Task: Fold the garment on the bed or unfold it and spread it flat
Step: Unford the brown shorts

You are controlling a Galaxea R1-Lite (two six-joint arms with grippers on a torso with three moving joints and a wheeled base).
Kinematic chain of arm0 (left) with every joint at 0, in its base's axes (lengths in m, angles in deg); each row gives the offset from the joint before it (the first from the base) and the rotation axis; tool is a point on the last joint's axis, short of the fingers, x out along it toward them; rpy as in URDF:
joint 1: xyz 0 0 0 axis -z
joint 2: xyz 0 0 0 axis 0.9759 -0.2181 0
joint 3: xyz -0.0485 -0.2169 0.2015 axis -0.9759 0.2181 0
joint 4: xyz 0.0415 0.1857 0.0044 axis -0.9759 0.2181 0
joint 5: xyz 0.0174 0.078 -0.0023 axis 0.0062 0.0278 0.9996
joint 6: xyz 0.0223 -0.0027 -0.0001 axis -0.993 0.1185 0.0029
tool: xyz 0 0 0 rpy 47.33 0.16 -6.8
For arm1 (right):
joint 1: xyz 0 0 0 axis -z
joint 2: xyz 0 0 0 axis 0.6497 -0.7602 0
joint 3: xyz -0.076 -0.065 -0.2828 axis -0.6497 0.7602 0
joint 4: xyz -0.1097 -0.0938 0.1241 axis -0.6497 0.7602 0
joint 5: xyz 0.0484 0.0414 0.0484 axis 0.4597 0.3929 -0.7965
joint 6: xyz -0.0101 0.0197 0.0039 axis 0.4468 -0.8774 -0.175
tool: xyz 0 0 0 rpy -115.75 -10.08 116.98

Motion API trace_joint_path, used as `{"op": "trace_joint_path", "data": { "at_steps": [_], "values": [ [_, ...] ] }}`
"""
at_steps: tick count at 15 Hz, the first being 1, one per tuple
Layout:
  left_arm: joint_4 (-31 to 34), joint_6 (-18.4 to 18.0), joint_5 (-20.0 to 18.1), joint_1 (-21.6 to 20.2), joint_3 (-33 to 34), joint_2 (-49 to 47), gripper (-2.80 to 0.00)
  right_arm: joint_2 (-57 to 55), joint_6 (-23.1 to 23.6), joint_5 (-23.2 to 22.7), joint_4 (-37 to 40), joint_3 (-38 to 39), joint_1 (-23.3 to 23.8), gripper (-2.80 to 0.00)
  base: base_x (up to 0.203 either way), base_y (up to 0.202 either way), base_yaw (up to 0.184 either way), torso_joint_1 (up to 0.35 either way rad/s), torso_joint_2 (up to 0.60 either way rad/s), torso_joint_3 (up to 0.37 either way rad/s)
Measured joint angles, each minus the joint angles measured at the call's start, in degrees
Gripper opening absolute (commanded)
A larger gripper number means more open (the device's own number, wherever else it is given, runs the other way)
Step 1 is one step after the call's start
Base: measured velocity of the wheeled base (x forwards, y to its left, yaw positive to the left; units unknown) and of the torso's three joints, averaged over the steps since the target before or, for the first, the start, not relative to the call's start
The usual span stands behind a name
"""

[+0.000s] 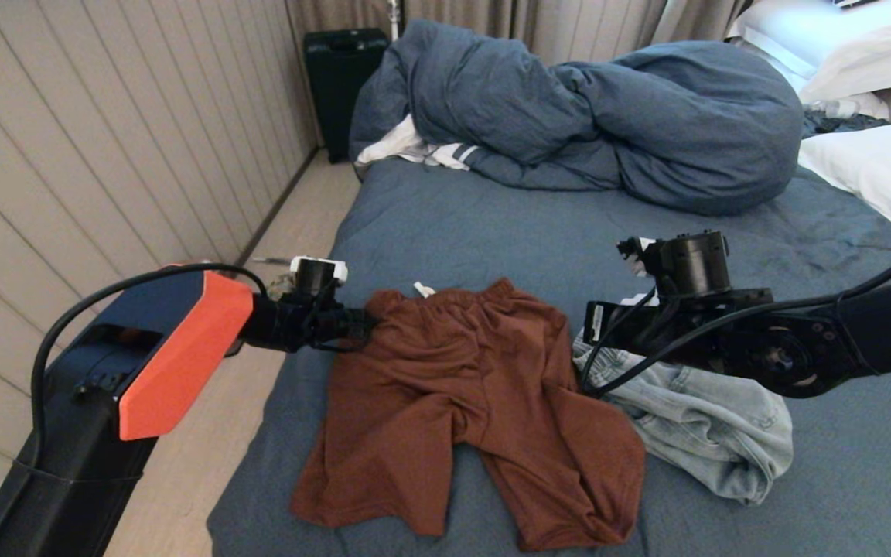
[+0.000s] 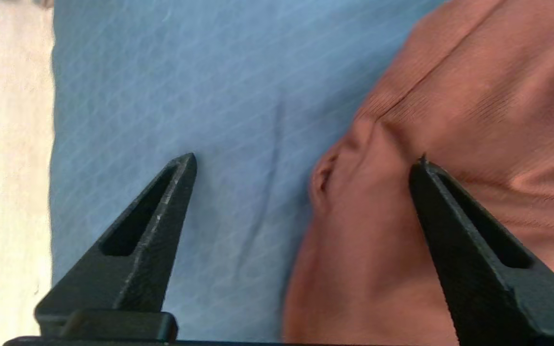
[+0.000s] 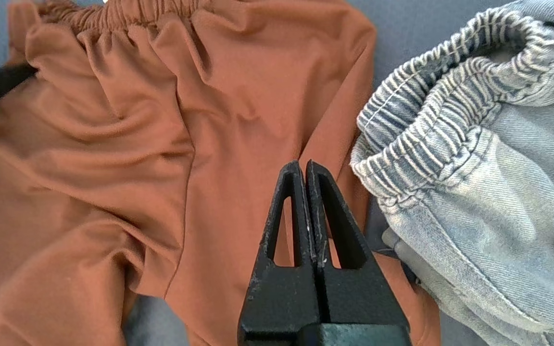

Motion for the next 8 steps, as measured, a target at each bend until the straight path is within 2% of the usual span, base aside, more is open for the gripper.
{"op": "trace_joint_path", "data": {
  "at_steps": [5,6,8],
  "values": [
    [-6.94,-0.31,2.06,1.32,6.62,0.52,0.00,-0.15,-0.02,-0.01,0.00,-0.04,0.16,-2.80,0.000,0.000,0.000,0.000,0.00,0.000],
    [-6.89,-0.36,2.04,1.66,7.31,0.77,-2.80,-0.22,-0.05,-0.01,0.00,-0.06,0.16,-2.80,0.000,0.000,0.000,0.000,0.00,0.000],
    [-6.54,-0.39,2.04,1.86,7.88,1.21,-2.80,-0.34,-0.02,-0.01,0.00,-0.09,0.16,-2.80,0.000,0.000,0.000,0.000,0.00,0.000]
  ]
}}
